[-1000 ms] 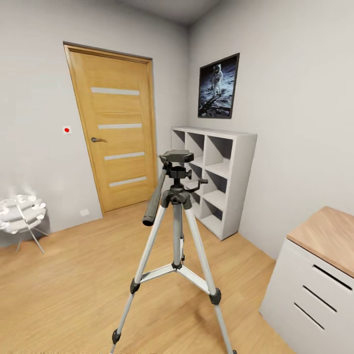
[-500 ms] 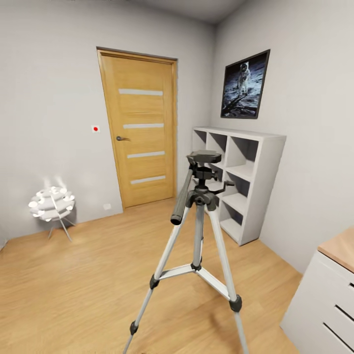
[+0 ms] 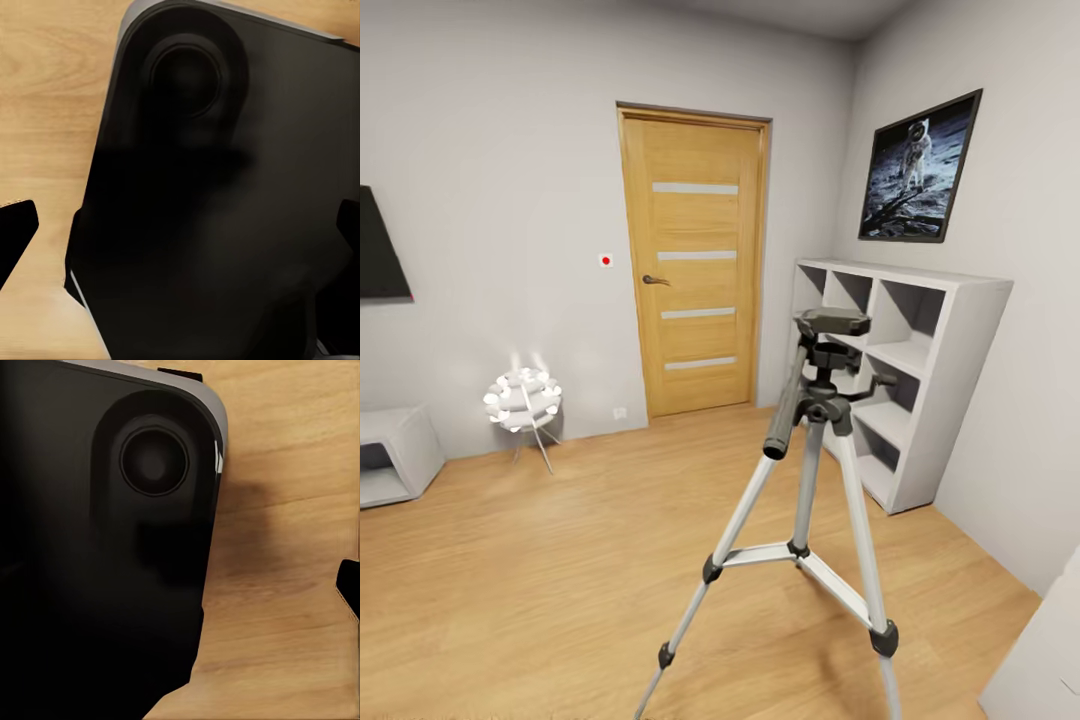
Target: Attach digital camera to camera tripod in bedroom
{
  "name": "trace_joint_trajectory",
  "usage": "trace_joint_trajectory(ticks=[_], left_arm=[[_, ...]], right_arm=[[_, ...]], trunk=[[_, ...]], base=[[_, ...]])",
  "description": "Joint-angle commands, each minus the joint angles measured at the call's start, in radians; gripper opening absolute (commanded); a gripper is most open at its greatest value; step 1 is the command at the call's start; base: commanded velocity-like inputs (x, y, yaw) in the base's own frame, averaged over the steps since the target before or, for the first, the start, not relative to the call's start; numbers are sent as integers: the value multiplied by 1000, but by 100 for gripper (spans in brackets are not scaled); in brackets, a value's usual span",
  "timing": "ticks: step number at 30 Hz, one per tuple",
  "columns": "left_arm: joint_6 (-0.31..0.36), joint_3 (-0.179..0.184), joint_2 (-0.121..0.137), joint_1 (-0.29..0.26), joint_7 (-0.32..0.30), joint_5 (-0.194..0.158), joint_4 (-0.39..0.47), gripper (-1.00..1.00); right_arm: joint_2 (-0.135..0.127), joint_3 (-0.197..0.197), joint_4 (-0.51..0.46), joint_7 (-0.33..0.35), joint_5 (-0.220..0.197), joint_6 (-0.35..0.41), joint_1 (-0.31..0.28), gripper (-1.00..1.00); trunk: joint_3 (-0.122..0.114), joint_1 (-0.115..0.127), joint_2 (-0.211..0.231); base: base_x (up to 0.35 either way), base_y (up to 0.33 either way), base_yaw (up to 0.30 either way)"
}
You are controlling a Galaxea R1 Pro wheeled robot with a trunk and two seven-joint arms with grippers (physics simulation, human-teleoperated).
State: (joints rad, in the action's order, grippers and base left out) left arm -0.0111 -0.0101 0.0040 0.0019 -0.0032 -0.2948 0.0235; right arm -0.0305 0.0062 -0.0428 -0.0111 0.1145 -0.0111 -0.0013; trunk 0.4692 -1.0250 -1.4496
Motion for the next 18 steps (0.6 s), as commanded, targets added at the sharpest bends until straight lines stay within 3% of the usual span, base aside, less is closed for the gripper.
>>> trace_joint_trajectory(ticks=[1,18], left_arm=[[-1,-1,0,0,0,-4,1,100],[-1,-1,1,0,1,-4,1,100]], right_arm=[[0,0,0,-1,10,-1,0,100],[0,0,0,-1,10,-1,0,100]], trunk=[[1,0,0],[1,0,0]], base=[[0,0,273],[0,0,273]])
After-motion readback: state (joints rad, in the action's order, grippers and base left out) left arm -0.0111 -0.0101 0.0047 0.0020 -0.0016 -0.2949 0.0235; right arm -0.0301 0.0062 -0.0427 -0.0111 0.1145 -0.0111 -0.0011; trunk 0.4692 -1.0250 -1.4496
